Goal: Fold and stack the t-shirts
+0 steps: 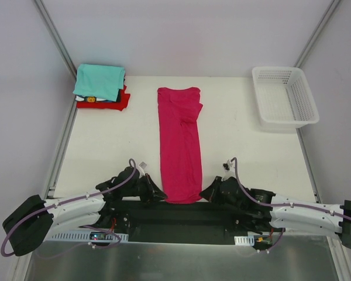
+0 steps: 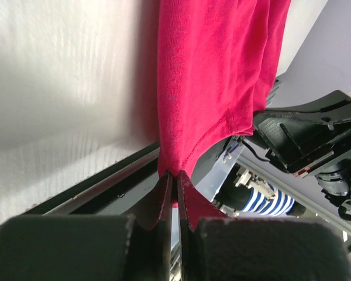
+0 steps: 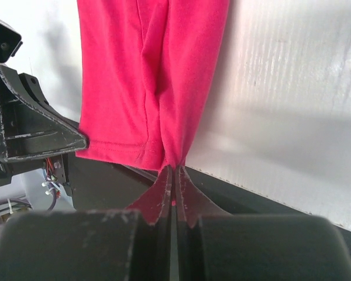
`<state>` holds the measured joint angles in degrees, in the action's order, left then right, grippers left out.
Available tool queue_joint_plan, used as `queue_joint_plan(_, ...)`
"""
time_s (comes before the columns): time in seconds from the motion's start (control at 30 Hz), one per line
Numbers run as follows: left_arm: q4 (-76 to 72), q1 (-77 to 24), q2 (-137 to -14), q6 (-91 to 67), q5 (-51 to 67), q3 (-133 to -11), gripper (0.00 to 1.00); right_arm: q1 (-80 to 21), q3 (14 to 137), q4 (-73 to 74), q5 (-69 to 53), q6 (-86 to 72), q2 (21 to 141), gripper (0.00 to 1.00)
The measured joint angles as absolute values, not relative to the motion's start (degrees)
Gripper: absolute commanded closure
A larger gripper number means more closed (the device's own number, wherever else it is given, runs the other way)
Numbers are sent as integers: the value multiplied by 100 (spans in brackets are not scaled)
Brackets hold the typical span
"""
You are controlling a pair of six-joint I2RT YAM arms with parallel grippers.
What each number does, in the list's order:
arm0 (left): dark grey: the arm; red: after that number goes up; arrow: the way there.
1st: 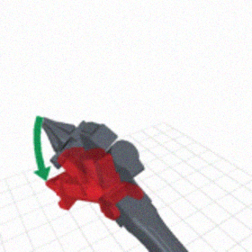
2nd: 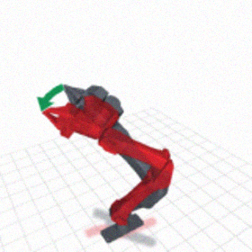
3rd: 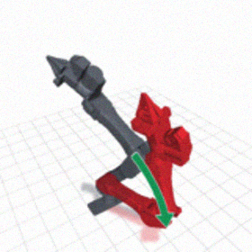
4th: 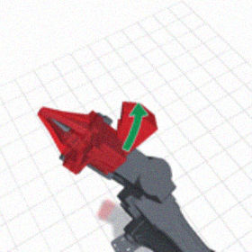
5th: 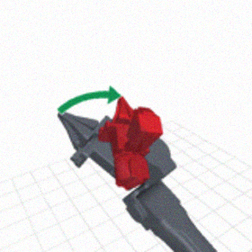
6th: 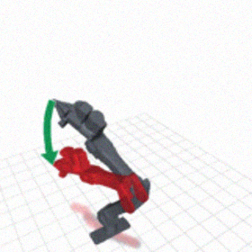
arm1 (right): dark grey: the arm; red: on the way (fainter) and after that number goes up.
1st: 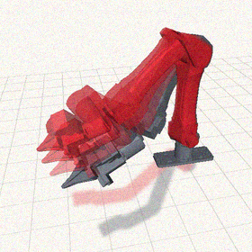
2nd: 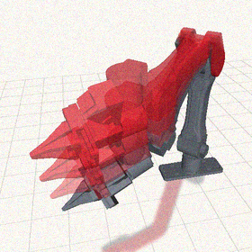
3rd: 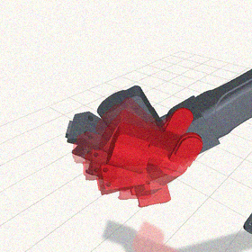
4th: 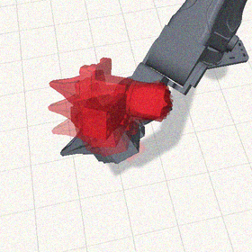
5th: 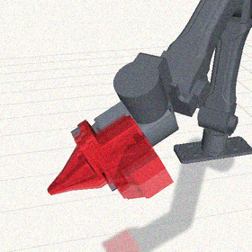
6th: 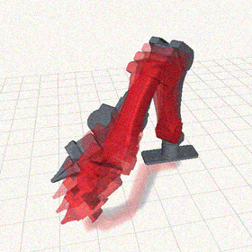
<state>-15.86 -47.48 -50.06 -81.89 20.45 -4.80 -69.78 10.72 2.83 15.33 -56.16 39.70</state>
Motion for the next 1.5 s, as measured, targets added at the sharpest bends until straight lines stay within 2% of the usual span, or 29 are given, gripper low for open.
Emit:
queue_joint_plan(0.33, -1256, -5776, -4797, -8696, 1734, -486, 100, -7430, 1166, 1201, 1715, -5850, 3334, 100)
queue_joint_plan(0.7, -757, -6792, -4678, -9233, 1127, -838, 100, -8978, 1896, 2250, 2733, -6458, 3238, 100)
queue_joint_plan(0.97, 447, -6794, -4119, -9205, 561, -1658, 100, -9144, 2926, 3212, 3531, -6420, 3253, 99)
queue_joint_plan(1.17, 1223, -6790, -3787, -9061, 104, -2176, 100, -9144, 3247, 3931, 4010, -6331, 2849, 100)
queue_joint_plan(1.5, 1697, -6558, -4259, -8779, -274, -2528, 100, -9135, 3256, 4377, 4335, -6276, 2711, 100)
